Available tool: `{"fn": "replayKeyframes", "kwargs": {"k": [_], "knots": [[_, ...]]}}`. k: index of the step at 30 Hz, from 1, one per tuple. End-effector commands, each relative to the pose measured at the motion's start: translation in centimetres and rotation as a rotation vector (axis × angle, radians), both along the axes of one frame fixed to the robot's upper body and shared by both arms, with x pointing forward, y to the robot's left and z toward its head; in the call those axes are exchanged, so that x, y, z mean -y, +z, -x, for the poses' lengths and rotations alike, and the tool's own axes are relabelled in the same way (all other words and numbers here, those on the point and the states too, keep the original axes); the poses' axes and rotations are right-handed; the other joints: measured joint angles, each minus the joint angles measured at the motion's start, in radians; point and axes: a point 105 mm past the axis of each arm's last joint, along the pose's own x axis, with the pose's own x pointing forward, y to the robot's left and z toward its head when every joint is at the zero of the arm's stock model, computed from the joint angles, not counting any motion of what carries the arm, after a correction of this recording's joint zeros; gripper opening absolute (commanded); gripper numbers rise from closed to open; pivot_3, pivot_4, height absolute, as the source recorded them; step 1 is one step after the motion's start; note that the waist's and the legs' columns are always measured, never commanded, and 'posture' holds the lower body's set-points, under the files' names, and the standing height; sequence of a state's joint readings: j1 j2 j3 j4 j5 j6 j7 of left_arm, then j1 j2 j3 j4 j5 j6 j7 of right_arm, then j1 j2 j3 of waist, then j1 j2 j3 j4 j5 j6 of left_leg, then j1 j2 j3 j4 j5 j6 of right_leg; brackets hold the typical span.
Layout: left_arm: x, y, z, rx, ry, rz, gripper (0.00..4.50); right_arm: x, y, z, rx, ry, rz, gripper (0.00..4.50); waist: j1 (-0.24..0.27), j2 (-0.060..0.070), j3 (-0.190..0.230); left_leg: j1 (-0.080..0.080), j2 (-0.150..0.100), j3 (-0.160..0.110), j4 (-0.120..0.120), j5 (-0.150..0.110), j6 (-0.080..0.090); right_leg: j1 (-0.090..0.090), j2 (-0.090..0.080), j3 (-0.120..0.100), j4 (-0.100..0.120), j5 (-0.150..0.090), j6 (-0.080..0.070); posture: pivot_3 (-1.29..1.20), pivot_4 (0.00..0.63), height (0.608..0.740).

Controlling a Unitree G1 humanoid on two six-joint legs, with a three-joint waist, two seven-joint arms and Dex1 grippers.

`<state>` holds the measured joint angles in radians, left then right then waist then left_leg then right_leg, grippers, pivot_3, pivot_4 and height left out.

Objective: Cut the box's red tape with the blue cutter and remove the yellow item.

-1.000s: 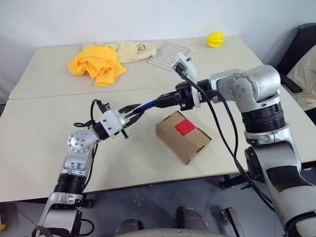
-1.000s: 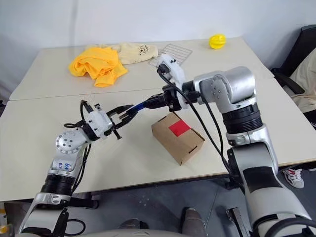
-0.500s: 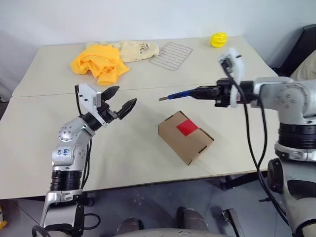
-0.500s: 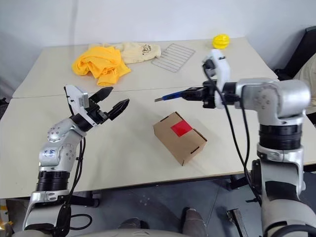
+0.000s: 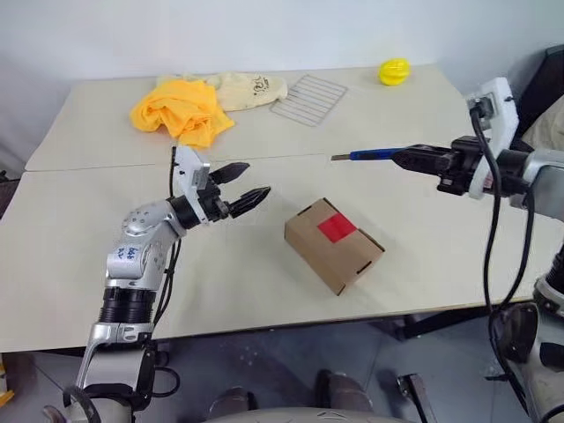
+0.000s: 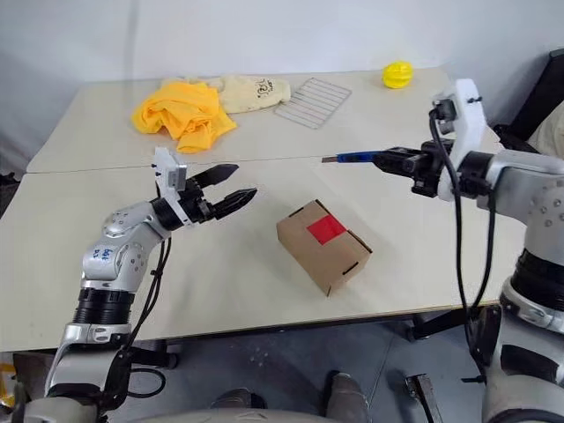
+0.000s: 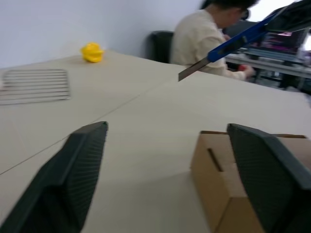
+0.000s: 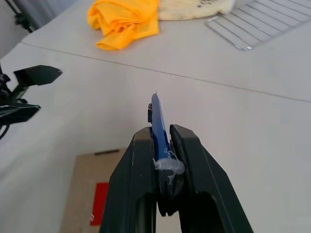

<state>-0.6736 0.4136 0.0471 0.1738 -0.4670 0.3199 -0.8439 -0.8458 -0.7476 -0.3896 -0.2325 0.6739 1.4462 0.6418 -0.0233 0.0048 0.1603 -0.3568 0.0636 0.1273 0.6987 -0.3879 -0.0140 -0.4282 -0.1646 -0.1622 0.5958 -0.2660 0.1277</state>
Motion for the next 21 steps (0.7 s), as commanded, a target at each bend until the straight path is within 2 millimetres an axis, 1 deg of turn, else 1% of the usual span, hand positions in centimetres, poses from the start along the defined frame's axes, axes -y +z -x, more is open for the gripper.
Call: {"fn": "replayKeyframes", "kwargs": {"k": [1,3,4,5,8,10,12,15,21], "knots": [[3.0,0.7,0.5,-0.026,-0.15,-0.07,2.7,0.9,1.3,1.8,0.069,-0.003,0.029,0.17,-0.001,0.0,0.0,0.0,0.0,0.0,0.0,0.0,0.0,0.0,0.0,0.0,0.0,0.0,0.0,0.0,0.15,0.74],[4.4,0.5,0.5,-0.061,-0.22,-0.112,2.11,1.2,1.0,2.5,0.067,0.001,0.061,0.17,0.001,0.0,0.0,0.0,0.0,0.0,0.0,0.0,0.0,0.0,0.0,0.0,0.0,0.0,0.0,0.0,0.15,0.74],[5.1,0.4,0.5,-0.078,-0.252,-0.126,1.72,1.3,0.8,2.7,0.065,-0.001,0.074,0.17,0.0,0.0,0.0,0.0,0.0,0.0,0.0,0.0,0.0,0.0,0.0,0.0,0.0,0.0,0.0,0.0,0.15,0.74],[5.5,0.4,0.5,-0.089,-0.271,-0.135,1.5,1.4,0.7,2.9,0.063,-0.003,0.082,0.17,0.0,0.0,0.0,0.0,0.0,0.0,0.0,0.0,0.0,0.0,0.0,0.0,0.0,0.0,0.0,0.0,0.15,0.74],[6.7,0.0,0.6,-0.135,-0.327,-0.169,0.6,1.7,0.4,3.2,0.06,-0.015,0.103,0.17,-0.002,0.0,0.0,0.0,0.0,0.0,0.0,0.0,0.0,0.0,0.0,0.0,0.0,0.0,0.0,0.0,0.15,0.74],[8.1,-0.3,0.9,-0.166,-0.385,-0.213,0.0,1.5,0.0,3.4,0.058,-0.016,0.115,0.17,-0.002,0.0,0.0,0.0,0.0,0.0,0.0,0.0,0.0,0.0,0.0,0.0,0.0,0.0,0.0,0.0,0.15,0.74],[9.0,-1.1,0.9,-0.224,-0.416,-0.286,0.0,1.1,-0.3,3.6,0.062,-0.01,0.133,0.17,-0.001,-0.001,0.0,0.0,0.0,0.0,0.0,0.0,0.0,0.0,0.0,0.0,0.0,0.0,0.0,0.0,0.15,0.74],[9.1,-2.3,0.2,-0.306,-0.391,-0.381,0.0,0.3,-0.5,3.5,0.075,0.003,0.139,0.17,0.0,-0.001,0.0,0.0,0.0,0.0,0.001,0.0,0.0,0.0,0.0,0.001,0.0,0.0,0.0,0.0,0.15,0.74],[9.0,-2.8,0.2,-0.343,-0.37,-0.456,0.0,-0.6,-1.1,3.6,0.063,0.022,0.177,0.17,0.002,-0.001,0.001,0.0,0.0,0.0,0.0,0.0,0.0,0.0,0.0,0.001,0.0,0.0,0.0,0.0,0.15,0.74]]}}
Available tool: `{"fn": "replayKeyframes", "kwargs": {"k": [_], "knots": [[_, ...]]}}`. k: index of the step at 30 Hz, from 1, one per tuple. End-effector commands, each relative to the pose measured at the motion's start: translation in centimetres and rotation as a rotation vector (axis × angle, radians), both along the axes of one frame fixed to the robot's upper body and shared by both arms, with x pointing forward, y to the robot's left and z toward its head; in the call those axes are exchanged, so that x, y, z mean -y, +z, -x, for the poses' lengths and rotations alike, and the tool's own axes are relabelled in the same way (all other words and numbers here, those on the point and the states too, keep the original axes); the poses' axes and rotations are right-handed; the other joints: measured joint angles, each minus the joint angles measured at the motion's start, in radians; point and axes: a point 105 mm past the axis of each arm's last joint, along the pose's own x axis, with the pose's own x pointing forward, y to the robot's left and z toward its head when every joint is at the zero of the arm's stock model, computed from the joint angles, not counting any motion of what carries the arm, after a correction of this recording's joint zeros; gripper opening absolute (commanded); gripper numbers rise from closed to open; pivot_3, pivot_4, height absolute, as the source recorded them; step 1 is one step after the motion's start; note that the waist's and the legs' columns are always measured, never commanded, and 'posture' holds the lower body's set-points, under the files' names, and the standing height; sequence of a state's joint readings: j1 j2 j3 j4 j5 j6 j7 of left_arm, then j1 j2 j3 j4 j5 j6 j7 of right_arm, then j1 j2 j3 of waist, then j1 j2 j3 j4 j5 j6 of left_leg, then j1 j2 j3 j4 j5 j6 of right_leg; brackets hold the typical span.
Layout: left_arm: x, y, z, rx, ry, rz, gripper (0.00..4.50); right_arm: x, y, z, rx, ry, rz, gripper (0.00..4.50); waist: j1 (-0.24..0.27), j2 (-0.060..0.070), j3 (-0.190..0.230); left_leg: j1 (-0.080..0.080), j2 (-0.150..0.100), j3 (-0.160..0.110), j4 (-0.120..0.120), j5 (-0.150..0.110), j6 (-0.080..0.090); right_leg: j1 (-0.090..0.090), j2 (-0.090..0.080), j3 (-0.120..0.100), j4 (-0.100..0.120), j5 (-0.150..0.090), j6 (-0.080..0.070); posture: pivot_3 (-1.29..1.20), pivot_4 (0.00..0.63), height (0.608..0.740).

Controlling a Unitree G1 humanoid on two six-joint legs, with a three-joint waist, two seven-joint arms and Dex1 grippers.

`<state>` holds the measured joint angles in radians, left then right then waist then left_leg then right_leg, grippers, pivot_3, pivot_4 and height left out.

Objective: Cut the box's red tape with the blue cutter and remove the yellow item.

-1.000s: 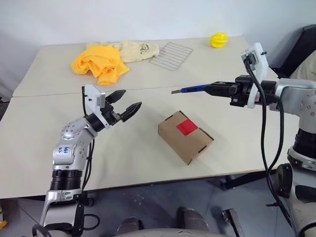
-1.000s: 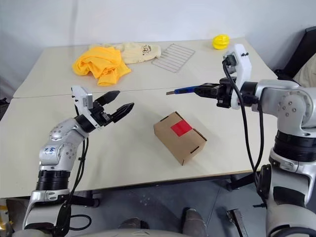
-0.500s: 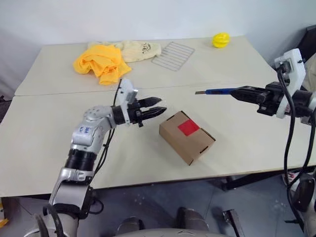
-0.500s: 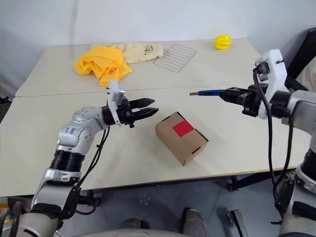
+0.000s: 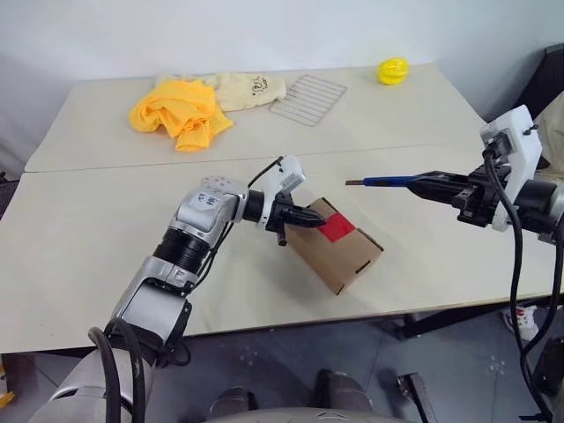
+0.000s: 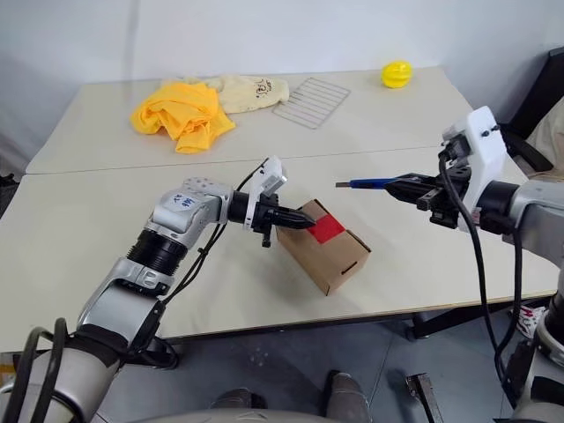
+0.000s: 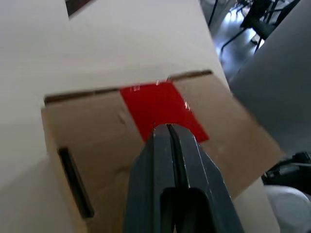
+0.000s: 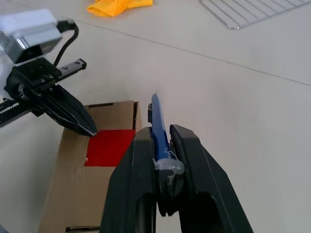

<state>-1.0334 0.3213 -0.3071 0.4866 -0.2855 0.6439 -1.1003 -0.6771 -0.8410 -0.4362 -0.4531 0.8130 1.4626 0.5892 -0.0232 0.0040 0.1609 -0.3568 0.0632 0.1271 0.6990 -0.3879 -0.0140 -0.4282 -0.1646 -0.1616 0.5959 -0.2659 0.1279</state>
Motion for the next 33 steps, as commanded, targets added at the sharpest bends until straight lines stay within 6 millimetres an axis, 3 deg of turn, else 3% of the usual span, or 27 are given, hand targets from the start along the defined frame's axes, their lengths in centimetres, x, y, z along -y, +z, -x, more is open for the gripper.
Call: {"fn": "replayKeyframes", "kwargs": {"k": [1,16,23,33], "knots": [[-0.1,0.8,-0.1,0.027,0.006,-0.037,0.0,-0.7,0.2,0.5,0.031,0.02,0.042,0.17,0.003,0.0,0.0,0.0,0.0,0.0,0.0,0.0,0.0,0.0,0.0,0.0,0.0,0.0,0.0,0.0,0.15,0.74],[-0.5,0.0,-0.4,0.043,0.022,-0.093,0.0,-1.4,-1.5,-0.8,-0.011,0.039,0.062,0.17,0.022,0.0,0.0,0.0,0.0,0.0,0.002,0.0,0.0,0.0,0.0,0.0,0.001,0.0,0.0,0.0,0.15,0.74],[-0.6,0.0,-0.5,0.044,0.023,-0.099,0.0,-1.7,-1.6,-0.6,-0.016,0.062,0.053,0.17,0.023,0.0,0.0,0.0,0.0,0.0,0.002,0.0,0.0,0.0,0.0,0.0,0.001,0.0,0.0,0.0,0.15,0.74],[-0.4,-0.7,-0.8,0.015,0.047,-0.135,0.0,-0.8,-3.3,0.1,-0.109,0.038,0.168,0.17,0.026,0.0,0.0,0.0,0.0,0.0,0.002,0.0,0.0,0.001,0.0,0.0,0.001,0.0,0.0,0.0,0.15,0.74]]}}
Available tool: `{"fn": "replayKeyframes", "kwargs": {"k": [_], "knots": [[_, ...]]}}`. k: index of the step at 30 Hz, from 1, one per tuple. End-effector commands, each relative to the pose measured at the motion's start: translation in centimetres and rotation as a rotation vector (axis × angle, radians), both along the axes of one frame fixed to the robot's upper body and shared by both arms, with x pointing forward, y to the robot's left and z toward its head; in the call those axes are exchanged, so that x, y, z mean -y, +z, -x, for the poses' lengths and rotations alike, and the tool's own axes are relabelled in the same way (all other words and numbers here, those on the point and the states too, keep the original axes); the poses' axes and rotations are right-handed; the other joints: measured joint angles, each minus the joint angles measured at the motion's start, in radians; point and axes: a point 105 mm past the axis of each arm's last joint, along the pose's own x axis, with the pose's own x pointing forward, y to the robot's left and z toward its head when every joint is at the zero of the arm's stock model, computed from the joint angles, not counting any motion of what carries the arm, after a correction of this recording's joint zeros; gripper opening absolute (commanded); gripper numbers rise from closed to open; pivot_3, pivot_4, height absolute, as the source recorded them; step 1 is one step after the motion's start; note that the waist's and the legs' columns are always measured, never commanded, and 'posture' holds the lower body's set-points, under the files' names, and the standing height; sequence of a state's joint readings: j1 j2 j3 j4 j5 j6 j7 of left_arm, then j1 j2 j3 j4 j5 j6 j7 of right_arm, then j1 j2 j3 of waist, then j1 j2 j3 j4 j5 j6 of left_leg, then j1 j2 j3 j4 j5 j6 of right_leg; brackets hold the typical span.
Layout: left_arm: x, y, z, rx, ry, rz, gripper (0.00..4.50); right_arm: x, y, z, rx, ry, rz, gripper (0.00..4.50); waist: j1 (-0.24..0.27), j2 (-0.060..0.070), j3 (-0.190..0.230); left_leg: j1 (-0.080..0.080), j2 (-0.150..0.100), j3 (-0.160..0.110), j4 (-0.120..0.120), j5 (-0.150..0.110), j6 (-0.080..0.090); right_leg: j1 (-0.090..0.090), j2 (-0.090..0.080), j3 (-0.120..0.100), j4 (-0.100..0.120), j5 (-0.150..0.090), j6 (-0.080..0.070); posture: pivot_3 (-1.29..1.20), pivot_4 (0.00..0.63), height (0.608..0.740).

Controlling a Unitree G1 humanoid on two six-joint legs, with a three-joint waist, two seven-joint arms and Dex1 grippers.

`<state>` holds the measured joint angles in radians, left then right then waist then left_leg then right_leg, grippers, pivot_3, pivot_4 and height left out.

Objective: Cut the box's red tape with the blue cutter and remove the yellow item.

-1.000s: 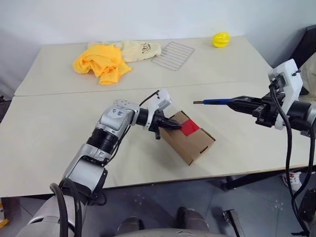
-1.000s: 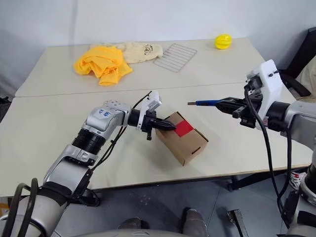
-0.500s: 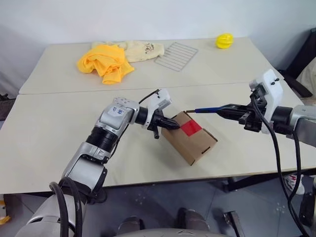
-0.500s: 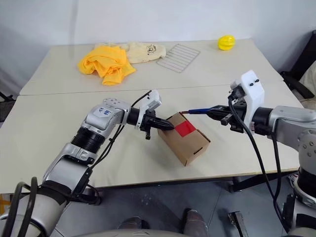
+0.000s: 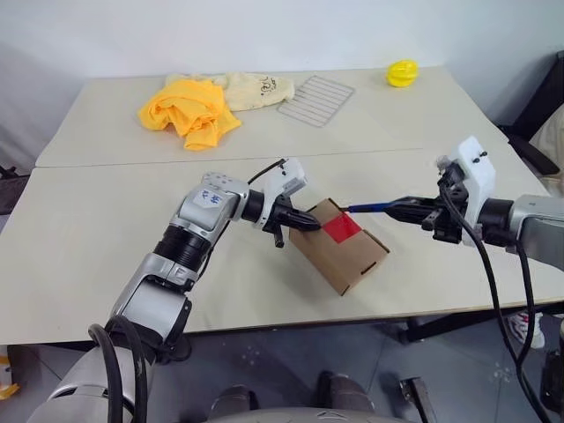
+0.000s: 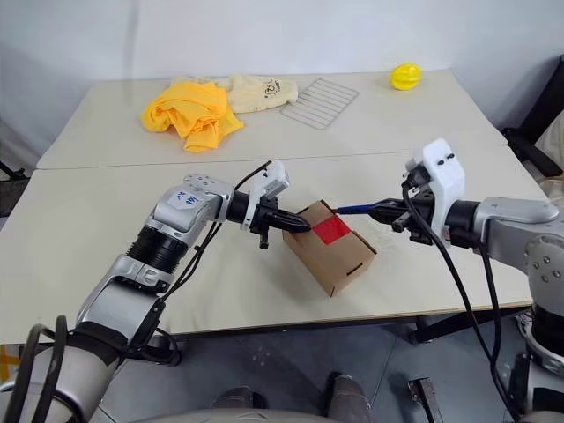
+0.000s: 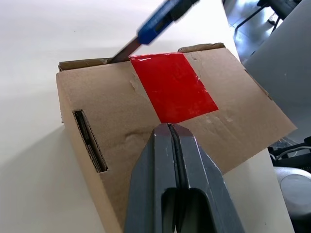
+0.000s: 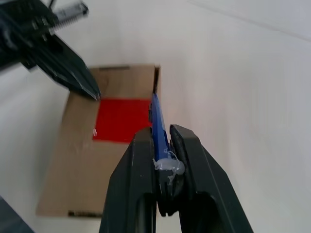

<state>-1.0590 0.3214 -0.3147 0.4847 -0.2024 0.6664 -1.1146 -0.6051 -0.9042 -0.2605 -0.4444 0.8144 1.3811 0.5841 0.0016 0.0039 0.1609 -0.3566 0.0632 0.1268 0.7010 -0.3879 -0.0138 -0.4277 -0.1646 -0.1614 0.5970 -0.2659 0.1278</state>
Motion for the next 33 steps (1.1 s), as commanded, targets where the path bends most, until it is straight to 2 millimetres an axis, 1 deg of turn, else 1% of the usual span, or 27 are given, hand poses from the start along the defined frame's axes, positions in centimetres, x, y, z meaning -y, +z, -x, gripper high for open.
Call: {"fn": "replayKeyframes", "kwargs": {"k": [1,12,16,18,26,33], "knots": [[-0.2,-0.7,-0.4,-0.016,0.034,-0.056,0.0,0.2,0.4,0.5,0.001,0.0,0.046,0.17,0.003,0.0,0.0,0.0,0.0,0.0,0.0,0.0,0.0,0.0,0.0,0.0,0.0,0.0,0.0,0.0,0.15,0.74],[0.1,-1.6,-1.0,-0.042,0.11,-0.103,0.0,0.5,-0.1,1.1,-0.091,0.026,0.125,0.17,0.024,-0.001,-0.001,0.0,0.0,-0.001,0.003,0.0,0.0,0.002,0.0,0.0,0.001,0.0,0.0,0.0,0.15,0.74],[0.3,-1.7,-1.0,-0.044,0.123,-0.103,0.0,0.6,-1.2,1.1,-0.148,0.03,0.17,0.17,0.023,-0.002,-0.001,0.0,0.0,-0.001,0.005,0.0,0.001,0.002,0.0,0.0,0.002,0.0,0.0,0.0,0.15,0.74],[0.2,-1.8,-1.2,-0.044,0.139,-0.105,0.0,0.6,-1.4,1.5,-0.177,0.048,0.188,0.17,0.023,-0.002,-0.001,0.0,0.0,-0.001,0.006,0.0,0.001,0.002,0.0,0.001,0.003,0.0,0.0,0.0,0.15,0.74],[-0.1,-2.0,-1.5,-0.042,0.173,-0.108,0.0,1.2,-1.0,2.3,-0.206,0.081,0.223,0.17,0.024,-0.002,-0.001,0.0,0.001,-0.002,0.011,-0.001,0.001,0.003,0.0,0.001,0.005,0.0,0.0,0.0,0.15,0.74],[-0.3,-2.3,-1.6,-0.042,0.189,-0.111,0.0,2.6,-0.3,3.5,-0.237,0.089,0.269,0.17,0.023,-0.002,-0.001,0.0,0.001,-0.002,0.014,-0.001,0.002,0.003,0.0,0.001,0.006,0.001,-0.001,0.0,0.15,0.74]]}}
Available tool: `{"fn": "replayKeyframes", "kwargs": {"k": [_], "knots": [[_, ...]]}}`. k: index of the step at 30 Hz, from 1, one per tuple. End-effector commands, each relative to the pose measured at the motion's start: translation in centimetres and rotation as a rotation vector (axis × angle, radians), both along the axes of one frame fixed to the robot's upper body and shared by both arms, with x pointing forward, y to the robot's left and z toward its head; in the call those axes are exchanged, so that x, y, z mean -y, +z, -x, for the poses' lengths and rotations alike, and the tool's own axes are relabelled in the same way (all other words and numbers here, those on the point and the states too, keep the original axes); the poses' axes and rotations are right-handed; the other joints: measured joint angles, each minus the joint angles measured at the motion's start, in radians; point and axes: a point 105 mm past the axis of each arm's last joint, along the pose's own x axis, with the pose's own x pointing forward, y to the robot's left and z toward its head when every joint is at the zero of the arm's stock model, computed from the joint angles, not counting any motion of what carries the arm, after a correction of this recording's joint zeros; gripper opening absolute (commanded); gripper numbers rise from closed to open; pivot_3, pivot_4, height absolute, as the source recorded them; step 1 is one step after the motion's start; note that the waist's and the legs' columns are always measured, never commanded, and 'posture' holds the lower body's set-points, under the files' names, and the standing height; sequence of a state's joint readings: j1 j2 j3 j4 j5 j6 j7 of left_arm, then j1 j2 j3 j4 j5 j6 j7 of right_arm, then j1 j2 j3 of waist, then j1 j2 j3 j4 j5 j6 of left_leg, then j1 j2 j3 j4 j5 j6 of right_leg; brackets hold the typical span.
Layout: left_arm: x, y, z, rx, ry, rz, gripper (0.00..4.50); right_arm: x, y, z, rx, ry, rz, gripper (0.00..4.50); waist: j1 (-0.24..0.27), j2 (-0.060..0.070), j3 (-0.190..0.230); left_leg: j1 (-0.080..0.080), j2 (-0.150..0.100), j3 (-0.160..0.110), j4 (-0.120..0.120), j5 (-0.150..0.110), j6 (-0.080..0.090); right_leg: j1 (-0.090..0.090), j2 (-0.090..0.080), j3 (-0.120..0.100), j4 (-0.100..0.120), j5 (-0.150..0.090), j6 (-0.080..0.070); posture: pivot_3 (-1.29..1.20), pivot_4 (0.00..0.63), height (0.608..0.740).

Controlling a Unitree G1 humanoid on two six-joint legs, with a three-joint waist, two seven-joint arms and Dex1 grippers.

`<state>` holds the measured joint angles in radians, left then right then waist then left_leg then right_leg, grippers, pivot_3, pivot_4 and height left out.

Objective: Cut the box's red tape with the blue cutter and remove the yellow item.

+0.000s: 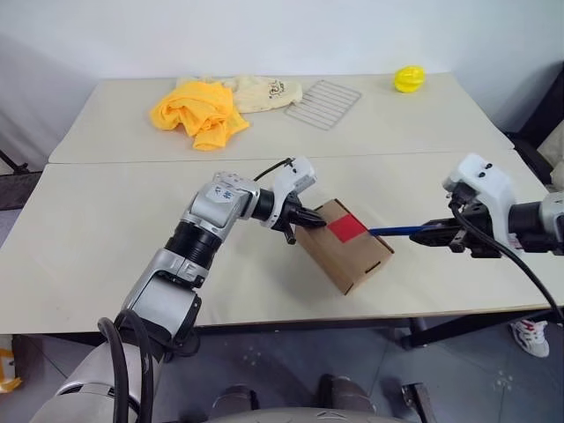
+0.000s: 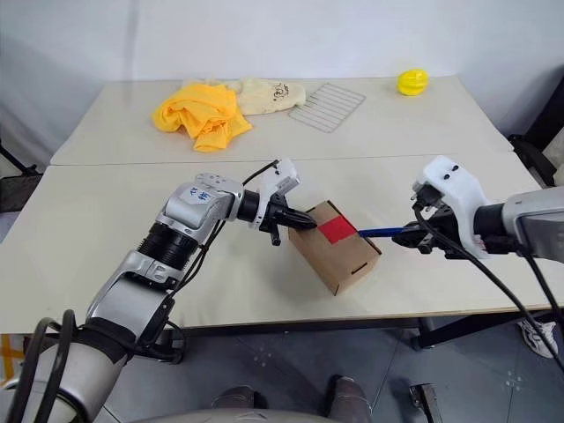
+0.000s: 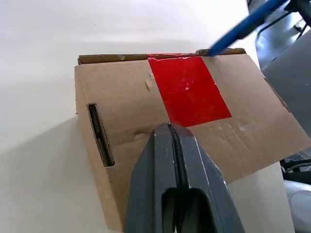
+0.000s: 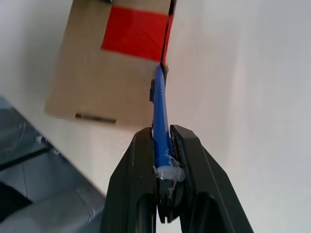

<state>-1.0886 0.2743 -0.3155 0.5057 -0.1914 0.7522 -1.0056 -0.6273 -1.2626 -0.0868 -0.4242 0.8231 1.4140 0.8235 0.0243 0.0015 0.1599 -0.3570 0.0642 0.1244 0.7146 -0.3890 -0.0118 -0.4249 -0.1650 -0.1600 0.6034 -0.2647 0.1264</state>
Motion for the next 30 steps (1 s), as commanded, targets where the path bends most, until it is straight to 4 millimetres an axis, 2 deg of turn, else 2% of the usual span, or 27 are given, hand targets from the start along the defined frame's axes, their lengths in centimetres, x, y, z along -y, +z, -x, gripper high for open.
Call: {"fn": "replayKeyframes", "kwargs": {"k": [1,7,11,13,15,17,21,25,27,30], "knots": [[-1.4,-2.1,-0.8,-0.017,0.092,-0.086,0.0,0.1,0.3,1.0,-0.027,0.039,0.003,0.17,0.0,0.0,0.0,0.0,0.0,0.0,0.0,0.0,0.0,0.0,0.0,0.0,0.0,0.0,0.0,0.0,0.15,0.74],[-1.7,-2.4,-0.9,-0.017,0.101,-0.091,0.0,0.7,1.7,2.1,-0.011,0.048,-0.014,0.17,-0.001,-0.001,0.0,0.0,0.0,0.0,0.001,0.0,0.0,0.0,0.0,0.0,0.001,0.0,-0.001,0.0,0.15,0.74],[-1.6,-2.7,-0.7,-0.001,0.079,-0.105,0.0,2.8,6.9,1.6,0.229,-0.062,-0.219,0.17,0.0,-0.001,0.001,0.0,0.0,0.0,0.001,0.0,0.0,0.0,0.0,0.001,0.001,0.001,-0.001,0.0,0.15,0.74],[-1.5,-2.7,-0.7,0.005,0.074,-0.108,0.0,3.5,7.9,1.4,0.309,-0.096,-0.279,0.17,0.001,-0.001,0.001,0.0,0.0,0.0,0.002,0.0,0.0,0.0,0.0,0.001,0.001,0.001,-0.001,0.0,0.15,0.74],[-1.4,-2.8,-0.7,0.008,0.066,-0.107,0.0,4.3,7.9,1.1,0.362,-0.14,-0.304,0.17,0.0,-0.003,0.0,0.0,0.0,0.0,0.001,0.0,0.0,0.0,0.0,0.001,0.001,0.001,-0.001,0.0,0.15,0.74],[-1.3,-2.8,-0.7,0.012,0.062,-0.108,0.0,5.8,6.7,0.4,0.375,-0.222,-0.289,0.17,0.001,-0.004,0.0,0.0,0.0,0.0,0.002,0.0,0.0,0.0,0.0,0.001,0.002,0.001,-0.001,0.0,0.15,0.74],[-0.9,-2.7,-0.7,0.016,0.051,-0.095,0.0,8.7,1.8,-1.5,0.404,-0.39,-0.281,0.17,0.002,-0.006,-0.002,0.0,0.0,0.0,0.002,0.0,0.0,0.0,0.0,0.001,0.002,0.001,-0.001,0.0,0.15,0.74],[-0.5,-2.7,-0.5,0.013,0.043,-0.087,0.0,8.8,-0.4,-2.6,0.507,-0.407,-0.299,0.17,0.0,-0.004,-0.003,0.001,0.0,0.001,0.002,0.0,0.0,0.001,0.0,0.001,0.002,0.001,0.0,0.0,0.15,0.74],[-0.4,-2.8,-0.4,0.008,0.039,-0.081,0.0,8.7,-1.3,-3.7,0.648,-0.428,-0.443,0.17,-0.001,-0.007,-0.004,0.001,0.0,0.001,0.002,0.0,0.0,0.001,0.0,0.001,0.003,0.001,0.0,0.0,0.15,0.74],[-0.2,-2.9,-0.3,0.005,0.038,-0.076,0.0,9.4,-6.2,-5.2,0.641,-0.529,-0.556,0.17,0.0,-0.007,-0.004,0.006,0.0,-0.001,0.001,0.0,0.0,0.007,0.0,0.0,0.0,0.001,0.0,0.0,0.15,0.74]]}}
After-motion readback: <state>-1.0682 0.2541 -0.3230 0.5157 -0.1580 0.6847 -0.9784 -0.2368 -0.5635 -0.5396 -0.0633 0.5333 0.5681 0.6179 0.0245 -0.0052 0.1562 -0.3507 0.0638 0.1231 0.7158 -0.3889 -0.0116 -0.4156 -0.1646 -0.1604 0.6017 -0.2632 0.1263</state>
